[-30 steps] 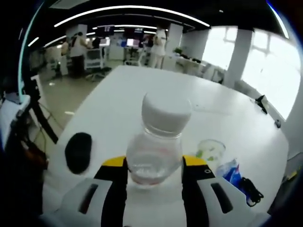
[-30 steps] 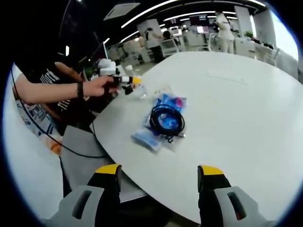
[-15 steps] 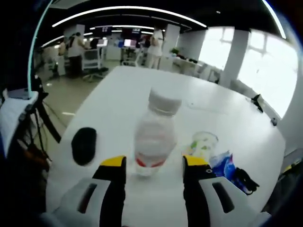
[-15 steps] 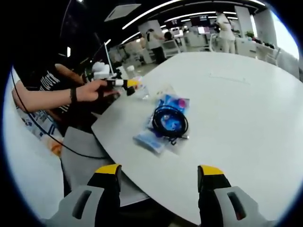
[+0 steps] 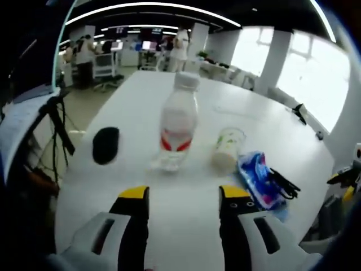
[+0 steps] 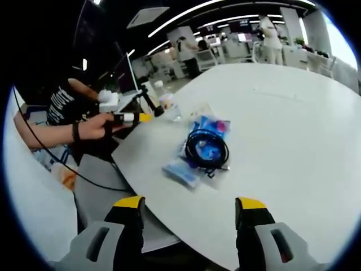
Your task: Arrange the tabletop items into an orderly group along one side of the table until the central work area is clear of visible clutter.
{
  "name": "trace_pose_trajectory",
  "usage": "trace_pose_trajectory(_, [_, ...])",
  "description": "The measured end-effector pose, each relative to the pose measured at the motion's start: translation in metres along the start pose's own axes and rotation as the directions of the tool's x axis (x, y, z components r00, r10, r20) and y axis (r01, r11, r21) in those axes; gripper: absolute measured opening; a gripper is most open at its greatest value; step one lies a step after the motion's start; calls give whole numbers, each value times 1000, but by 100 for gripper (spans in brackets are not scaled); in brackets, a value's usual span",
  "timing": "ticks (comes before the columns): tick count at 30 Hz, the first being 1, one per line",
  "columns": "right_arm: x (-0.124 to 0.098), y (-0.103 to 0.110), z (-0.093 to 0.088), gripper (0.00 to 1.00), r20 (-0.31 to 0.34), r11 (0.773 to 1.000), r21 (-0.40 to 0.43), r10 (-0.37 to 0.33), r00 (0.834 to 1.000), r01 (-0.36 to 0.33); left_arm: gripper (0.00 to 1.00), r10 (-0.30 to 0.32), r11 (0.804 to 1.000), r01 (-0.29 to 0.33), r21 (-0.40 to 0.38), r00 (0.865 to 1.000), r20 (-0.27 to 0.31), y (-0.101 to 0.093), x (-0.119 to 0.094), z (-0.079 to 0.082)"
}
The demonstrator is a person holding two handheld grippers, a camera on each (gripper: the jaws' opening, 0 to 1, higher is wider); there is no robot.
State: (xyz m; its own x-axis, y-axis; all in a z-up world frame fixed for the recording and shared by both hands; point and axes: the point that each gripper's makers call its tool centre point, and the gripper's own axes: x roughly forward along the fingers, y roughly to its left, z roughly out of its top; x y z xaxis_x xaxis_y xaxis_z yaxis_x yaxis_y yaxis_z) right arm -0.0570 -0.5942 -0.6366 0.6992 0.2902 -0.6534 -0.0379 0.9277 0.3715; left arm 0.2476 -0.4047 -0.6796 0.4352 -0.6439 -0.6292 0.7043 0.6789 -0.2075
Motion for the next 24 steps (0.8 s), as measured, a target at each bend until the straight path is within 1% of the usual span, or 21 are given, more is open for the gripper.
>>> trace_pose_trajectory(3, [1, 1, 0, 66, 0, 1000, -3, 5, 1000, -5, 49, -15, 1000, 15, 14, 1000, -21, -2, -1, -12])
trace_pose_trajectory(7, [3, 4, -2, 66, -1, 1000, -6, 13, 1000, -13, 50, -46, 998, 47, 31, 998, -48, -12, -5, -30])
trace_pose_trajectory(9, [3, 5, -3, 66, -3, 1000, -7, 16, 1000, -16, 50, -50, 998, 51, 30, 997, -53, -18, -9, -37])
trace_pose_trajectory(10, [3, 5, -3, 66, -2, 1000, -8, 17, 1000, -17, 50, -53, 998, 55, 31, 997, -54, -22, -11, -40])
trace_pose_trajectory(14, [3, 7, -4, 66, 7, 1000, 3, 19, 1000, -19, 51, -78, 995, 84, 62, 993, -90, -39, -14, -57])
trace_pose_trajectory(16, [2, 7, -5, 66, 10, 1000, 8, 20, 1000, -20, 51, -98, 990, 109, 95, 989, -113, -48, -13, -65])
trace_pose_trajectory(20, [0, 7, -5, 66, 9, 1000, 6, 15, 1000, -15, 53, -132, 984, 145, 108, 984, -121, -63, -8, -71])
trace_pose_trajectory(22, [-1, 5, -5, 66, 17, 1000, 11, 11, 1000, -11, 54, -149, 979, 165, 120, 980, -133, -71, -5, -73])
trace_pose_trajectory(24, [-2, 5, -3, 67, 21, 1000, 11, 7, 1000, -8, 55, -162, 976, 180, 125, 976, -142, -77, -2, -72])
